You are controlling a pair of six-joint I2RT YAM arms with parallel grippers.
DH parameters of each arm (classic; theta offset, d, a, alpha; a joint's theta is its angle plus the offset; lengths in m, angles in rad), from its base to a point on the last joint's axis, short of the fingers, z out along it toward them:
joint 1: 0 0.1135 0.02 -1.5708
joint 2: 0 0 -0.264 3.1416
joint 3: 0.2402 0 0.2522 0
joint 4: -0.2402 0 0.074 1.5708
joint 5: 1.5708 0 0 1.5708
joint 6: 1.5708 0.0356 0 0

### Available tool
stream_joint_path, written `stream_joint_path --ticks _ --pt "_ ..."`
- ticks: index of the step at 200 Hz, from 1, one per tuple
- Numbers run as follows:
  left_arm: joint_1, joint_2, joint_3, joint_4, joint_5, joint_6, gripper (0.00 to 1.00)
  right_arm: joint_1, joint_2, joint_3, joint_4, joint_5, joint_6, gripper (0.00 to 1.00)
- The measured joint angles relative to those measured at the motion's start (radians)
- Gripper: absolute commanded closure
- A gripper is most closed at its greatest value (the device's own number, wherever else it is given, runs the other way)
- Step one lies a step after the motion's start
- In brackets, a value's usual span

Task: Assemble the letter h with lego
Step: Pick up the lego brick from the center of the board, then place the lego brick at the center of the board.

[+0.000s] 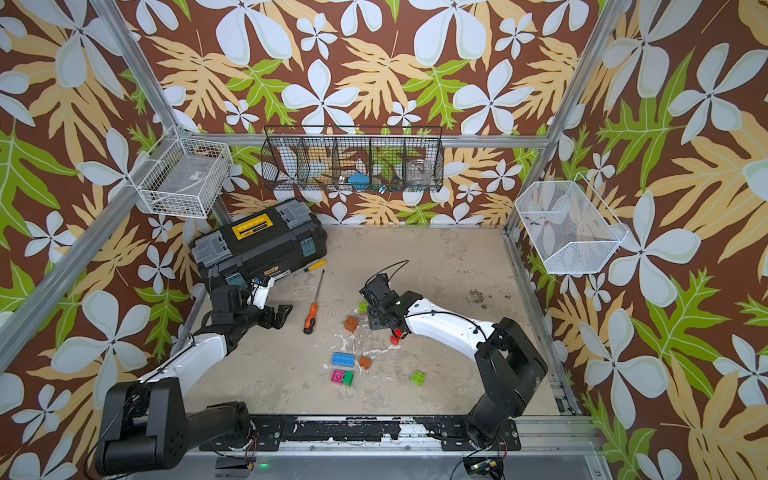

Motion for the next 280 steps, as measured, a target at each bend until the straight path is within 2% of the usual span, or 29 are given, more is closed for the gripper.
stream_joint_path --ticks 24,62,81,103,125,148,182,204,233,246,280 --pt "0.001 0.004 0.001 0.0 -0.001 0.0 0.0 -0.02 0.014 -0.032 -0.006 0.019 0.092 0.35" --pt "0.001 0.002 0.002 0.0 0.005 0.0 0.0 -0.04 0.047 -0.08 0.005 0.016 0.193 0.46" --pt "0.001 0.0 0.002 -0.005 0.014 0.004 0.0 -0.043 0.051 -0.124 0.04 0.001 0.223 0.54" --pt "0.001 -0.008 0.013 -0.018 0.021 0.003 0.0 -0.047 0.068 -0.148 0.064 -0.027 0.233 0.77" --pt "0.002 -0.017 0.073 -0.066 0.054 -0.008 0.0 -0.047 0.058 -0.152 0.094 -0.053 0.235 0.88" --pt "0.002 -0.03 0.158 -0.137 0.14 -0.034 0.0 -0.047 -0.005 -0.159 0.129 -0.09 0.183 0.89" --pt "-0.015 -0.026 0.309 -0.271 0.312 -0.1 0.02 -0.046 -0.161 -0.233 0.245 -0.155 0.019 0.89" --pt "-0.095 -0.016 0.372 -0.33 0.417 -0.149 0.0 -0.041 -0.282 -0.31 0.345 -0.225 -0.087 0.87" --pt "-0.216 0.031 0.388 -0.332 0.523 -0.317 0.05 0.01 -0.435 -0.41 0.545 -0.322 -0.196 0.87" --pt "-0.266 0.07 0.403 -0.332 0.551 -0.393 0.09 0.043 -0.481 -0.446 0.634 -0.325 -0.25 0.87" --pt "-0.35 0.165 0.423 -0.329 0.618 -0.546 0.11 0.095 -0.496 -0.469 0.773 -0.282 -0.368 0.86"
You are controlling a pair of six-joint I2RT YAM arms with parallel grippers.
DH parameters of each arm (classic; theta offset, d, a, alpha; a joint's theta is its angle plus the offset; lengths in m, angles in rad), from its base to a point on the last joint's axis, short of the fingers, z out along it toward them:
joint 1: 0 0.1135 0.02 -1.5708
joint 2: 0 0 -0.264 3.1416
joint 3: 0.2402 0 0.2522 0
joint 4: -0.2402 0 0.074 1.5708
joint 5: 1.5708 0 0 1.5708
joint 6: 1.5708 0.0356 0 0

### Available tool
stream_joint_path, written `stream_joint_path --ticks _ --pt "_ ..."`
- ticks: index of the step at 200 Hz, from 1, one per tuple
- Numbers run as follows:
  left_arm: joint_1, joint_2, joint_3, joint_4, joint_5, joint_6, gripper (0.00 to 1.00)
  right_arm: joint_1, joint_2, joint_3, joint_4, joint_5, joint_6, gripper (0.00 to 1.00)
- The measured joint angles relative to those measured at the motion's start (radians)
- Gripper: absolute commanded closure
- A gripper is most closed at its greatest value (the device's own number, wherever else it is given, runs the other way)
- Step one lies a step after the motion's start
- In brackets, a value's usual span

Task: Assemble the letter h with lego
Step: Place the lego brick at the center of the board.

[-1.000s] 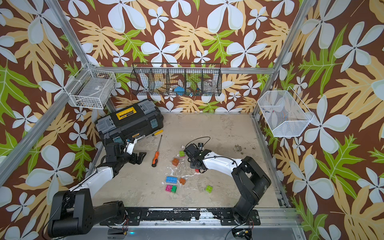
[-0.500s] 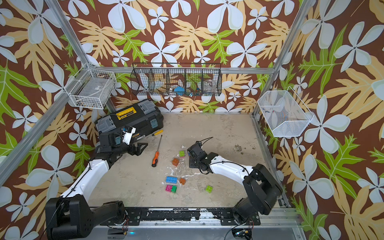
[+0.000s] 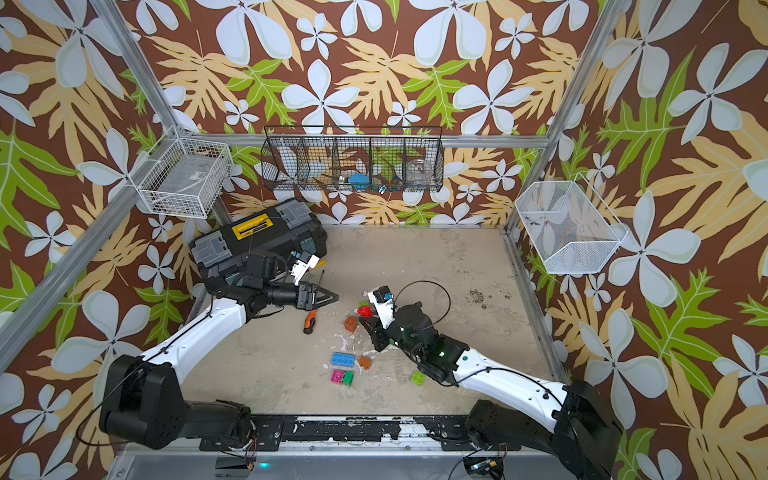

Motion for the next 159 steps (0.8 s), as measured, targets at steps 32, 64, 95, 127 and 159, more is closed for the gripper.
stream_joint_path --ticks 32,64,95,127,159 --pt "-0.037 0.029 0.003 0.01 0.03 -0.083 0.12 0.074 0.074 0.038 0.04 0.086 -0.096 0.86" --pt "-0.081 0.007 0.005 0.02 0.026 -0.102 0.19 0.132 0.159 0.087 0.053 0.177 -0.159 0.87" --pt "-0.092 -0.003 -0.004 0.024 0.014 -0.111 0.25 0.141 0.196 0.11 0.067 0.237 -0.159 0.87" --pt "-0.108 -0.01 -0.012 0.034 -0.003 -0.112 0.4 0.143 0.204 0.113 0.088 0.255 -0.147 0.87" --pt "-0.133 -0.014 -0.013 0.035 -0.002 -0.109 0.48 0.15 0.21 0.118 0.1 0.256 -0.139 0.86"
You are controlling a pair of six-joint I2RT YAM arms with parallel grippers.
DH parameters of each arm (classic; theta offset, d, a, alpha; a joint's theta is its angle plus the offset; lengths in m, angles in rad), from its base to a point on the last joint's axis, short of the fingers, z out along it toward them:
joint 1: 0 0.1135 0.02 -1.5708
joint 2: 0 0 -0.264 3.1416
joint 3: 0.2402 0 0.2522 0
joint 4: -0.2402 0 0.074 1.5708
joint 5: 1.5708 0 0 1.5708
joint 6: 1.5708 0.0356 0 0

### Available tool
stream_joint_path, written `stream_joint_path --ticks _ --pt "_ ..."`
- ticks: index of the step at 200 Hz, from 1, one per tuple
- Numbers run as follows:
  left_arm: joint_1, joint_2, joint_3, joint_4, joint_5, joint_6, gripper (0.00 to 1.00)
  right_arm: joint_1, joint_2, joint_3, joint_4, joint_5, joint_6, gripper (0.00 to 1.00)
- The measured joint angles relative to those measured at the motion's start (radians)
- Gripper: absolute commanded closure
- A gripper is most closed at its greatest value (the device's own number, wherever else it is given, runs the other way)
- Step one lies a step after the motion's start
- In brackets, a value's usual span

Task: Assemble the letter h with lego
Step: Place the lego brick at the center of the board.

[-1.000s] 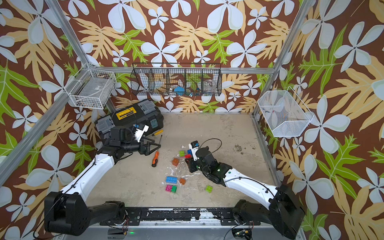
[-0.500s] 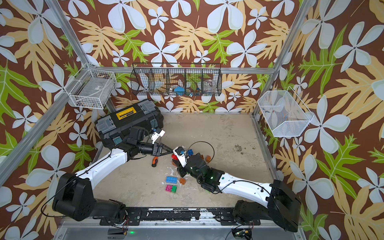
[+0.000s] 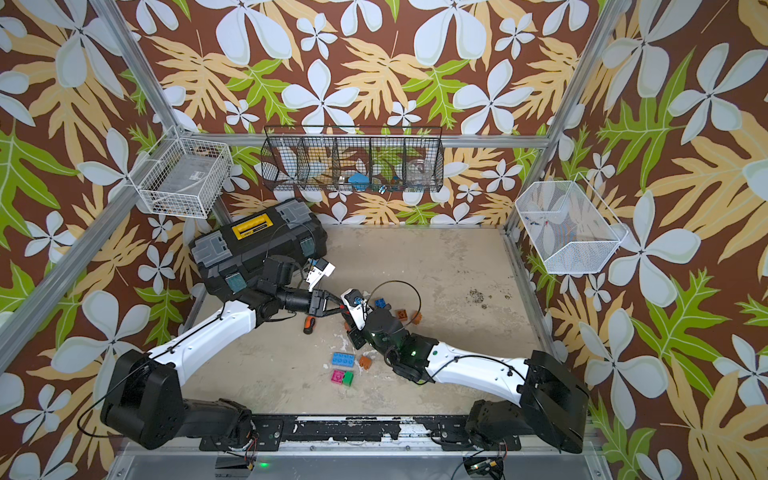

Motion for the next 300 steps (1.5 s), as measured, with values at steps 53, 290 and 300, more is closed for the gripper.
stream_joint_path --ticks 53,290,300 --pt "-0.027 0.0 0.0 0.007 -0.026 0.029 0.78 0.015 0.008 -0.001 -0.005 0.031 0.003 0.72" --pt "-0.594 0.568 0.498 -0.417 -1.191 0.597 0.8 -1.046 -0.41 -0.428 -0.342 -0.578 0.599 0.27" --pt "-0.595 0.588 0.51 -0.435 -1.207 0.615 0.79 -1.047 -0.408 -0.422 -0.352 -0.578 0.589 0.27"
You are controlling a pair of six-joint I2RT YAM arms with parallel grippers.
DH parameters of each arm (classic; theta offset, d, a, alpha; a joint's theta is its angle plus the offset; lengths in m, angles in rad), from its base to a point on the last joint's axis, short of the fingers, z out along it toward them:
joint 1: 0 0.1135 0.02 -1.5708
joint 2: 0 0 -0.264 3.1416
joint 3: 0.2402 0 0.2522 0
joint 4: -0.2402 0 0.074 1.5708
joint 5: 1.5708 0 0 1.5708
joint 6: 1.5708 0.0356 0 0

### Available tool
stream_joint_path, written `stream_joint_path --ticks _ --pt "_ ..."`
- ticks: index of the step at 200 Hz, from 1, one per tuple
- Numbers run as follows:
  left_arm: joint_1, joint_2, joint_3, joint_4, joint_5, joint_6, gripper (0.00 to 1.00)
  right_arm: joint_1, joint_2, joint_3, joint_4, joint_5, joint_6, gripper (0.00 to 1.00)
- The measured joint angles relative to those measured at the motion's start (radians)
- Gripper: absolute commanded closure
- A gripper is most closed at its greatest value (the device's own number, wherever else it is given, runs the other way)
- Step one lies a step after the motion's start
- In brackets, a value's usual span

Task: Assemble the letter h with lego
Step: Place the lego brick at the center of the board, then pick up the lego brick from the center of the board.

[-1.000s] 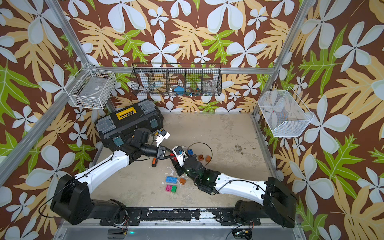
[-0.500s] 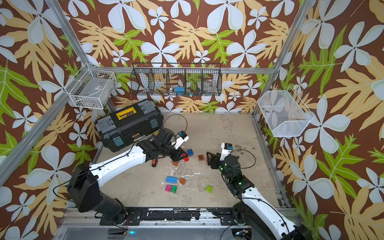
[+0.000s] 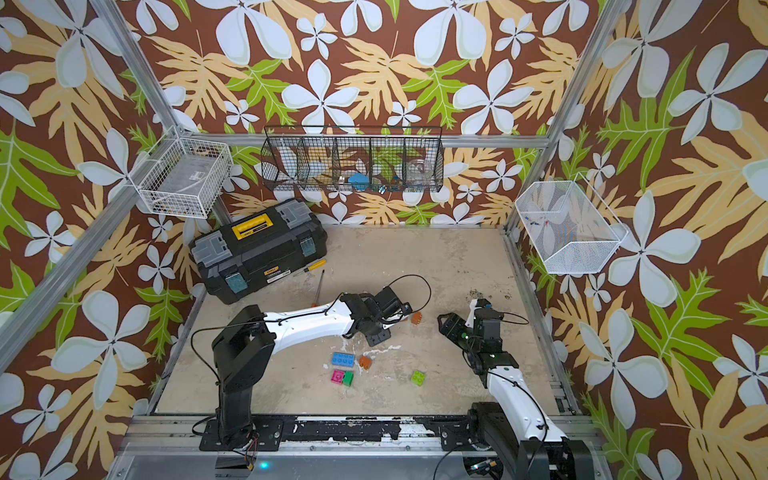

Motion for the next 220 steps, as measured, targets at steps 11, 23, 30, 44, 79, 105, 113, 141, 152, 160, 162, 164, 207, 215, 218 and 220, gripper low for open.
stream_joint_path --ticks 11,23,30,44,79,105,113,141,152,160,162,164,207,215,218,220 --pt "0.0 0.019 0.018 -0.008 -0.01 0.007 0.79 0.0 0.0 0.009 -0.003 0.002 -0.012 0.27" --pt "-0.002 0.047 0.043 -0.012 -0.031 0.012 0.78 0.0 0.0 0.017 -0.003 0.005 -0.023 0.27" --pt "-0.004 0.065 0.055 -0.008 -0.038 0.019 0.77 0.0 0.0 0.021 -0.004 0.014 -0.029 0.27" --pt "-0.004 0.098 0.075 0.001 -0.043 0.031 0.73 -0.001 0.0 0.027 -0.004 0.025 -0.036 0.27" --pt "-0.002 0.134 0.09 -0.042 -0.029 0.037 0.61 0.0 -0.007 0.037 -0.018 0.047 -0.061 0.27" --pt "-0.002 0.104 0.085 -0.04 0.046 0.03 0.5 -0.001 -0.007 0.059 -0.053 0.055 -0.086 0.27" --pt "-0.002 0.084 0.083 -0.039 0.059 0.031 0.43 0.0 -0.007 0.066 -0.061 0.057 -0.096 0.28" --pt "-0.002 -0.018 0.048 -0.001 0.095 0.029 0.29 0.003 0.023 0.103 -0.104 0.053 -0.158 0.31" --pt "0.001 -0.06 0.025 0.008 0.104 0.026 0.29 0.019 0.042 0.127 -0.129 0.052 -0.18 0.32" --pt "0.008 -0.093 0.007 0.012 0.113 0.026 0.29 0.05 0.058 0.156 -0.162 0.063 -0.196 0.33" --pt "0.01 -0.102 0.002 0.014 0.116 0.026 0.29 0.06 0.063 0.166 -0.172 0.07 -0.2 0.33" --pt "0.014 -0.113 -0.005 0.016 0.119 0.026 0.29 0.073 0.068 0.176 -0.18 0.074 -0.203 0.33" --pt "0.179 -0.403 -0.224 0.128 0.164 0.027 0.18 0.411 0.196 0.388 -0.286 0.228 -0.22 0.36" --pt "0.235 -0.472 -0.302 0.171 0.18 0.029 0.13 0.468 0.227 0.421 -0.301 0.256 -0.214 0.36" --pt "0.255 -0.494 -0.328 0.182 0.185 0.029 0.11 0.489 0.241 0.435 -0.305 0.266 -0.211 0.36" --pt "0.271 -0.51 -0.348 0.193 0.188 0.031 0.11 0.504 0.251 0.443 -0.309 0.273 -0.208 0.36"
